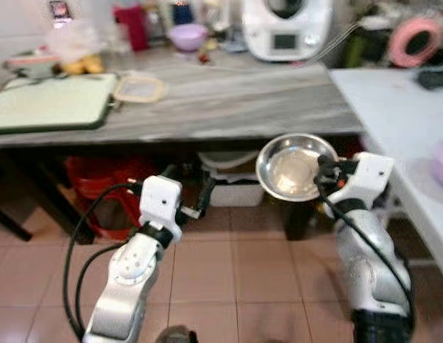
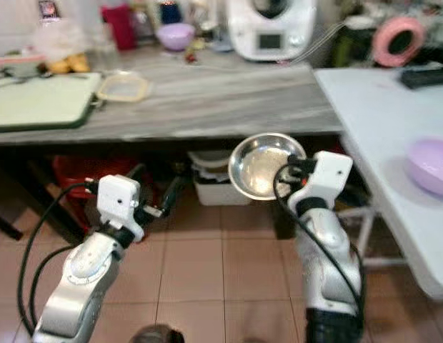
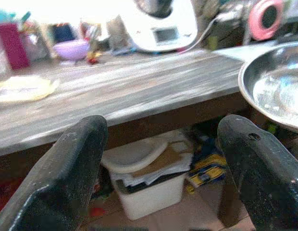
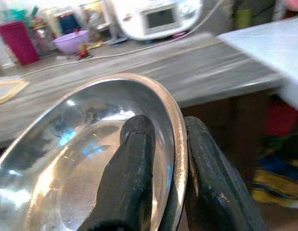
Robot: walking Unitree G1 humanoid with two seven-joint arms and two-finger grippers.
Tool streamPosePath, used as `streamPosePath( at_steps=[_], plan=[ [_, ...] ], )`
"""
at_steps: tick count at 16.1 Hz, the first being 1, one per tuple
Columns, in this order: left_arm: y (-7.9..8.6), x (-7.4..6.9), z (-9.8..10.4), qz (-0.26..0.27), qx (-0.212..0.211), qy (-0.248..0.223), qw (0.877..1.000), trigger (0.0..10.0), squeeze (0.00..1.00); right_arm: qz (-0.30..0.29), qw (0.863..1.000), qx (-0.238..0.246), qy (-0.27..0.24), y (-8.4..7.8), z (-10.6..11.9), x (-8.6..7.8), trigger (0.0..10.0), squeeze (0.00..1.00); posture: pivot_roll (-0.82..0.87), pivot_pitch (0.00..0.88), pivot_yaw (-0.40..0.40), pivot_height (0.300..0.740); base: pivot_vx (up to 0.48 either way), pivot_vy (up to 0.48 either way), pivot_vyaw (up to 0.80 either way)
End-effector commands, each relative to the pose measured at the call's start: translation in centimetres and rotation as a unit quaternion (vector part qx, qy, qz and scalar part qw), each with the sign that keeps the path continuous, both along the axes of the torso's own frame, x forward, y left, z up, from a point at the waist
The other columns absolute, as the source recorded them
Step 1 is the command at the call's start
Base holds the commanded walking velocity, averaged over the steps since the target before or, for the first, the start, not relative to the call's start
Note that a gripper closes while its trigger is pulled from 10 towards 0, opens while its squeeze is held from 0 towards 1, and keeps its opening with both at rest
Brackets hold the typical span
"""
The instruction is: Setting the table
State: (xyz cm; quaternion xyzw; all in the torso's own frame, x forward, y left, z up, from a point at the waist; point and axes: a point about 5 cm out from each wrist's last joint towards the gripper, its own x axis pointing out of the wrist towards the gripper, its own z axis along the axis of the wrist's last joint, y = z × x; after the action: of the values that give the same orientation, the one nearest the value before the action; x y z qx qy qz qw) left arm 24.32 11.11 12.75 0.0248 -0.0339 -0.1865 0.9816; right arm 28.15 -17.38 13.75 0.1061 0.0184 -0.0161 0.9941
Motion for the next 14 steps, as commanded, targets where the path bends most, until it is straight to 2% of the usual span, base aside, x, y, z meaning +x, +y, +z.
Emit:
streamPosePath(
  at_steps=[1, 3, 6, 14],
  plan=[
    [0.11, 0.16, 0.29, 0.003, 0.0, -0.005, 1.0, 10.0, 0.0, 0.001, 1.0, -0.007, -0.014, -0.01, 0.61, 0.26, 10.0, 0.0, -0.01, 0.047, 0.012, 0.74, 0.472, 0.0, 0.0],
    [0.13, 0.2, 0.26, 0.005, 0.001, -0.004, 1.0, 10.0, 0.0, 0.008, 1.0, -0.008, -0.017, 0.05, 0.67, 0.26, 10.0, 0.0, -0.01, 0.048, 0.012, 0.74, 0.48, 0.0, 0.0],
    [0.14, 0.21, 0.27, 0.005, 0.002, -0.004, 1.0, 10.0, 0.0, 0.018, 0.999, -0.015, -0.025, 0.35, 0.82, 0.16, 10.0, 0.0, -0.01, 0.05, 0.013, 0.74, 0.48, 0.0, 0.6],
    [0.17, 0.24, 0.26, 0.005, 0.002, -0.004, 1.0, 10.0, 0.0, -0.005, 1.0, -0.015, -0.022, -0.27, 0.64, 0.52, 10.0, 0.0, -0.01, 0.05, 0.017, 0.74, 0.48, 0.0, 0.0]
  ],
)
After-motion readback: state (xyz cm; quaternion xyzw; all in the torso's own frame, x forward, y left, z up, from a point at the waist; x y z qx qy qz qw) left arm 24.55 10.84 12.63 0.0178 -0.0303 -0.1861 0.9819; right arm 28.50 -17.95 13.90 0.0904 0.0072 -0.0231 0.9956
